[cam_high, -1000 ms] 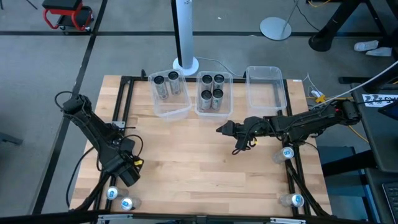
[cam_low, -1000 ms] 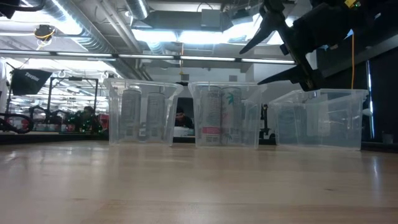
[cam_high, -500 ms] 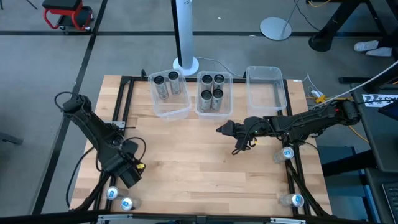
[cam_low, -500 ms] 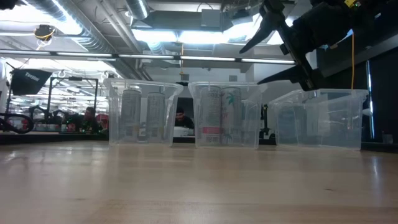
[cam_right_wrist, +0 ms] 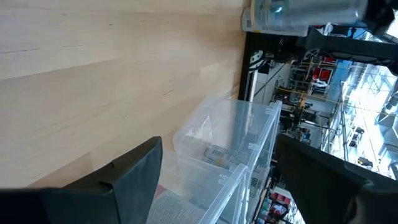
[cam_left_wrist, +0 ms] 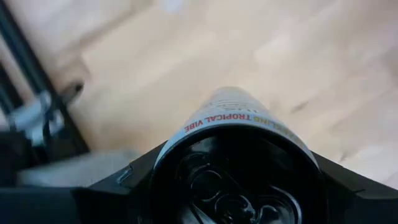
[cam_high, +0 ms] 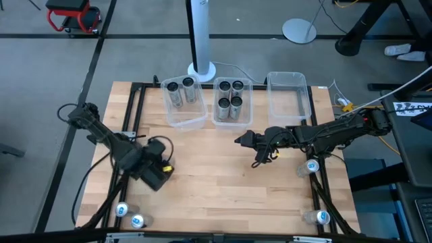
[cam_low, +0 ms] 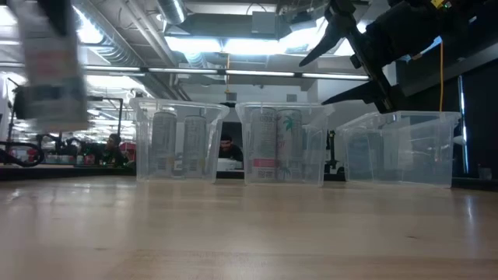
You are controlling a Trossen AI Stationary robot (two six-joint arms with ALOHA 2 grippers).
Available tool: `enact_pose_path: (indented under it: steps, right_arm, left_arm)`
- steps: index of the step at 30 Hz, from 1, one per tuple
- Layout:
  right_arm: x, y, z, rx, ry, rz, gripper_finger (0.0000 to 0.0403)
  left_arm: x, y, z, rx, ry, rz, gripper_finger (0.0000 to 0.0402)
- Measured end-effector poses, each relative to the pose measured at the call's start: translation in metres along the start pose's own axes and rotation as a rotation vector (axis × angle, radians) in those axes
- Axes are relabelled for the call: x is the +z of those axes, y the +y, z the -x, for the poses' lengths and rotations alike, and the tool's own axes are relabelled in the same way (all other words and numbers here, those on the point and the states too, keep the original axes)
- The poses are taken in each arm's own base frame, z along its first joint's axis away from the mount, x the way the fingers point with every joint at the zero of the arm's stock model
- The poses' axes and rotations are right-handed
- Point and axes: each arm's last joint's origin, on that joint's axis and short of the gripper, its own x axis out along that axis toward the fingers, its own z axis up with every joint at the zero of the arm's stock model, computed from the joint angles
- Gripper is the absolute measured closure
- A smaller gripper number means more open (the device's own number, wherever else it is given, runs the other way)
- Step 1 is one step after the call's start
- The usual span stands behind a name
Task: Sort soda cans
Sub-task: Put the bottom white and black starfruit soda can into the left transparent bin
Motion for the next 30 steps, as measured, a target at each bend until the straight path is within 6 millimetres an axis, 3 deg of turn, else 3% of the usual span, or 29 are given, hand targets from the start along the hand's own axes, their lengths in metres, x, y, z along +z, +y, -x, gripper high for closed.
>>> enact_pose_path:
  steps: [9, 18, 30]
  right_arm:
    - [0.0, 0.0, 0.0, 0.0, 0.0, -0.003, 0.0091]
    - [0.0, -0.002, 0.0, -0.022, 0.0, -0.05, 0.0091]
    - [0.0, -0.007, 0.0, -0.072, 0.006, -0.081, 0.0091]
  left_arm:
    - [0.073, 0.0, 0.017, -0.048, -0.081, -0.119, 0.015]
    - [0.147, 0.026, 0.035, -0.01, -0.21, -0.212, 0.015]
    - [0.228, 0.069, 0.003, 0.074, -0.233, -0.22, 0.015]
